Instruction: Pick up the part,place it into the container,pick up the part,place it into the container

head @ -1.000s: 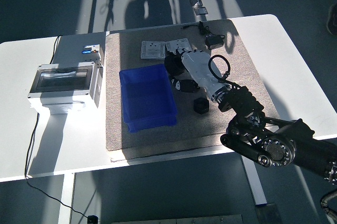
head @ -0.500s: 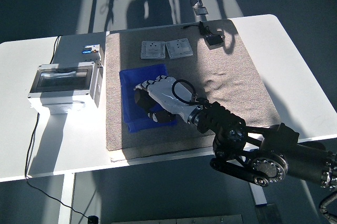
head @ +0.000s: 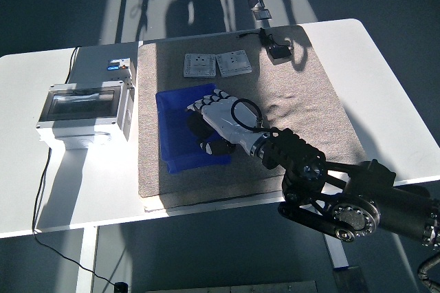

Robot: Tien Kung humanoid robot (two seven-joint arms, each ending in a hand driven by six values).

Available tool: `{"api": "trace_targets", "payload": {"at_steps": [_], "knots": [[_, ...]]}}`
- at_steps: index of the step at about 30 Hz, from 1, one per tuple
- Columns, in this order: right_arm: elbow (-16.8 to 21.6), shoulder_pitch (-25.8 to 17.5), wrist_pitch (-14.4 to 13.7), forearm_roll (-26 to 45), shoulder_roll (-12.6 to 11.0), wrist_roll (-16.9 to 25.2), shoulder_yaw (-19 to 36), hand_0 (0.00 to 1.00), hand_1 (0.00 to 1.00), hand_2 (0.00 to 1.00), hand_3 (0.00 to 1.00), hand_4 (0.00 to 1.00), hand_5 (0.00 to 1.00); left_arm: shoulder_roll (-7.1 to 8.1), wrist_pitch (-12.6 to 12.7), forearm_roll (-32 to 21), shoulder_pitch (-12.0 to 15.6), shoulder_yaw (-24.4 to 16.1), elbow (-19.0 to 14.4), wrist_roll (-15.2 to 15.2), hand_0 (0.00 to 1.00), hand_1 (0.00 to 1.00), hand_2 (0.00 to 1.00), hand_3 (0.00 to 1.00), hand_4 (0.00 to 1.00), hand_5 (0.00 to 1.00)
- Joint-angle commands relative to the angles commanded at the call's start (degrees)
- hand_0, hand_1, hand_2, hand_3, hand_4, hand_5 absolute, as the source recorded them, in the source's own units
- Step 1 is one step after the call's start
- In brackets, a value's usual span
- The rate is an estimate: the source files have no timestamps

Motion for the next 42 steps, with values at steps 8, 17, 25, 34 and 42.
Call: {"api": "trace_targets", "payload": {"at_steps": [8, 17, 25, 34, 42], "knots": [[0.65, -0.59, 0.19, -0.49, -0.32, -0.52, 1.07, 0.998, 0.998, 0.972, 0.974, 0.964, 0.408, -0.06, 0.41, -0.33, -0.12, 0.64, 0.0, 0.19, 0.689, 0.71, 0.721, 0.641, 0.954, 0.998], [6.03, -7.02, -3.65, 1.66, -6.08, -7.59, 11.01, 0.998, 0.899, 0.909, 0.941, 0.879, 0.34, -0.13, 0.73, -1.26, 0.12, 0.67, 0.0, -0.23, 0.689, 0.71, 0.719, 0.64, 0.944, 0.998], [6.25, -7.48, 5.3, 4.72, -6.27, -17.07, 8.38, 0.986, 0.718, 0.845, 0.882, 0.857, 0.333, -0.18, 0.3, 0.25, 0.06, -0.08, 0.0, -0.18, 0.687, 0.709, 0.718, 0.638, 0.938, 0.998], [1.83, -7.39, 6.08, 4.87, -4.77, -19.51, 6.4, 0.921, 0.564, 0.793, 0.851, 0.845, 0.317, -0.18, 0.19, 0.51, -0.03, -0.54, 0.0, -0.49, 0.687, 0.708, 0.717, 0.638, 0.932, 0.998], [0.3, -7.22, 4.29, 4.55, -4.52, -19.45, 4.75, 0.741, 0.37, 0.563, 0.673, 0.448, 0.192, -0.09, 0.09, 1.01, -0.06, -0.96, 0.0, -0.64, 0.686, 0.705, 0.715, 0.636, 0.923, 0.998]]}}
